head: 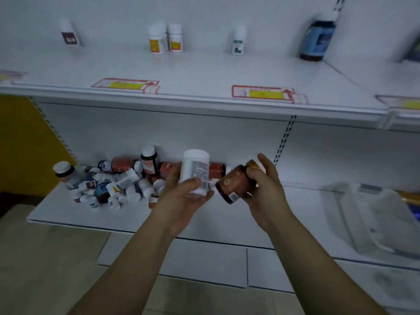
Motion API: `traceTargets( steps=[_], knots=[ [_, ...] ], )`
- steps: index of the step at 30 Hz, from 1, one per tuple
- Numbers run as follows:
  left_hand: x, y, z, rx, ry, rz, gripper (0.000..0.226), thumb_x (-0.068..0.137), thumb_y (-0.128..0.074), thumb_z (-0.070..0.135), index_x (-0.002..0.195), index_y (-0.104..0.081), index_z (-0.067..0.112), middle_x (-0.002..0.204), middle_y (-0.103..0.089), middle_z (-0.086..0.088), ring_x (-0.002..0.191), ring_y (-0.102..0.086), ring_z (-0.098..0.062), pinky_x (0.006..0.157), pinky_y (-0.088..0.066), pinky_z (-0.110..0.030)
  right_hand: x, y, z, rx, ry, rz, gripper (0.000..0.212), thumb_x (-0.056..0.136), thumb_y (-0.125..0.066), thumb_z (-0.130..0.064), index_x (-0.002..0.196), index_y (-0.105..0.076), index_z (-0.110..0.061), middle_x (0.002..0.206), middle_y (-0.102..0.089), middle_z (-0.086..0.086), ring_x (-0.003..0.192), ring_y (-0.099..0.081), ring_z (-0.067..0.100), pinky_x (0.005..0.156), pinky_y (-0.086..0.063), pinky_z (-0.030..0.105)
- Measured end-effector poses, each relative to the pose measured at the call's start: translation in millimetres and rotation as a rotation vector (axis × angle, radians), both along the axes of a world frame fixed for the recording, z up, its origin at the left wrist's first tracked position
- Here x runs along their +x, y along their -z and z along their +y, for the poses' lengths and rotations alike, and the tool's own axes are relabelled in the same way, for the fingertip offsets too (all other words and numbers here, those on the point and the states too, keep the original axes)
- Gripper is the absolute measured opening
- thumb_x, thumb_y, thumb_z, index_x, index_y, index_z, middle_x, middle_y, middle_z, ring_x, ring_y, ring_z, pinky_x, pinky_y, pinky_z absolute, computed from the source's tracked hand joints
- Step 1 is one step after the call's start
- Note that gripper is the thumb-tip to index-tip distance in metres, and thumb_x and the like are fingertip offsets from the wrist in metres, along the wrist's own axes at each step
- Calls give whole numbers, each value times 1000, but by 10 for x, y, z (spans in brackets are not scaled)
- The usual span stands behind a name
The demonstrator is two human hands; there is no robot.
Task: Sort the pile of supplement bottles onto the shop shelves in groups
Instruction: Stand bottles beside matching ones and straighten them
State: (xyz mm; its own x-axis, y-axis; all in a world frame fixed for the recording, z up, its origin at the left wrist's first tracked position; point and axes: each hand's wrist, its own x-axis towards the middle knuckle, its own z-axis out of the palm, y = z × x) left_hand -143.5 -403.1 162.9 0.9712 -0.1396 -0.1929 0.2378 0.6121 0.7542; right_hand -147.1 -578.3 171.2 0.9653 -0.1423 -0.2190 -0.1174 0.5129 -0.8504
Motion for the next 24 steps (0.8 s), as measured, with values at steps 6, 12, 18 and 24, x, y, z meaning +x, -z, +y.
traceTargets(
  steps=[6, 12, 18, 24],
  knots=[
    [-32, -203, -491, 183, 259, -120, 60, 77, -68, 7, 130, -49, 26, 119, -61, -10, 96, -62, -30, 70, -58, -35, -361, -203, -380, 296, 241, 49, 24, 94, -42, -23, 102, -61, -11, 92, -63, 15, 76, -62, 29, 69, -53, 36],
    [-292, -331, -1228, 41, 661, -76, 48, 94, -35, 4, 132, -49, 29, 122, -61, -15, 98, -60, -36, 75, -55, -44, -1066, -352, -852, 130, 580, 16, 7, 90, -58, -26, 90, -60, -19, 73, -62, 4, 67, -63, 22, 58, -52, 32],
    [-861, -473, -1881, 41, 939, -147, 64, 67, -59, 9, 130, -51, 17, 109, -65, -13, 88, -66, -26, 70, -58, -40, -1912, -504, -1367, 63, 837, -8, 25, 92, -55, -32, 109, -59, -14, 85, -67, 12, 75, -69, 28, 55, -54, 32],
    [-1472, -664, -2652, 94, 1075, -289, 69, 62, -63, 6, 124, -48, 31, 107, -66, -6, 103, -62, -34, 77, -58, -43, -2669, -635, -1977, 46, 962, -60, 40, 93, -52, -38, 119, -57, -8, 84, -67, 12, 72, -68, 25, 55, -53, 33]
  ],
)
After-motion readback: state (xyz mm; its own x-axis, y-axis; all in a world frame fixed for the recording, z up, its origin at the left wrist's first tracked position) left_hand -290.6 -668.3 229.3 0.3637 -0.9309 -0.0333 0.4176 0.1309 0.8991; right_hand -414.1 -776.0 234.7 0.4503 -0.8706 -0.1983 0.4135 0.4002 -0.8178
